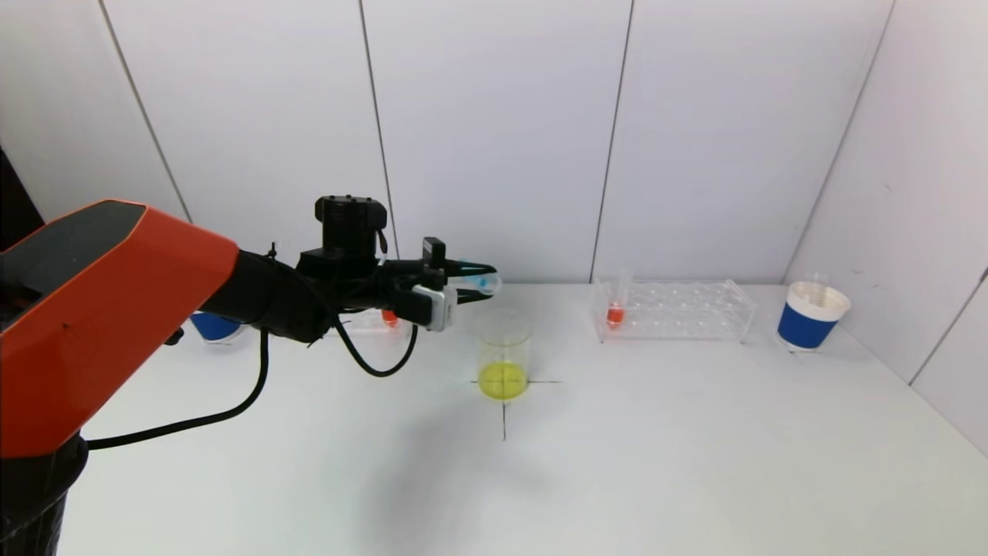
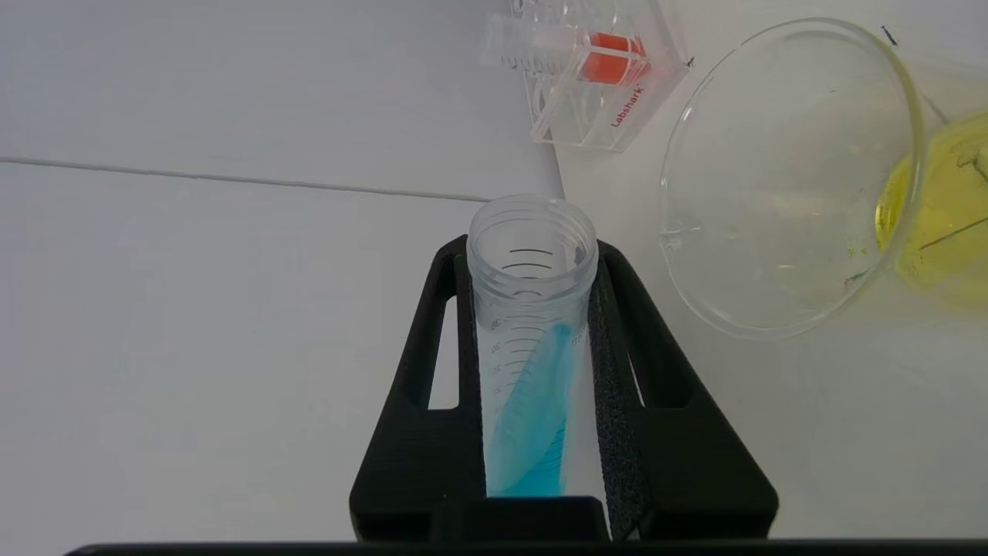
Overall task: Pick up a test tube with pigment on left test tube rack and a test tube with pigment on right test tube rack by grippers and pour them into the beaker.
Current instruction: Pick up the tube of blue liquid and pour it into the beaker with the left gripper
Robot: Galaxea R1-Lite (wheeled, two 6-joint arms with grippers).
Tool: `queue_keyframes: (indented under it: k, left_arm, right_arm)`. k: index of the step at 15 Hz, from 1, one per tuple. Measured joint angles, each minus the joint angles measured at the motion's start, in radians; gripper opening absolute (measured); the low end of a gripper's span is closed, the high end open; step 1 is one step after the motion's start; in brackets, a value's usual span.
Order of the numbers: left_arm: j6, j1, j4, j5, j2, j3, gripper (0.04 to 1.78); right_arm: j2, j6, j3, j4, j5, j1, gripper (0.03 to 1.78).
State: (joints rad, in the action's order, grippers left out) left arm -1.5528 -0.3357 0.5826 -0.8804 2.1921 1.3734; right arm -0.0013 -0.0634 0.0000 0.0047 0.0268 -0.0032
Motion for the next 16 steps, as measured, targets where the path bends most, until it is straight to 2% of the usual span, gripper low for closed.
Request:
queue_keyframes:
  k: [16]
  left_arm:
    - [-0.250,-0.005,-0.011,0.065,0.015,0.007,0.42]
  right_arm:
    - [0.000,0.000,0.000,0.000,0.000,0.000,1.76]
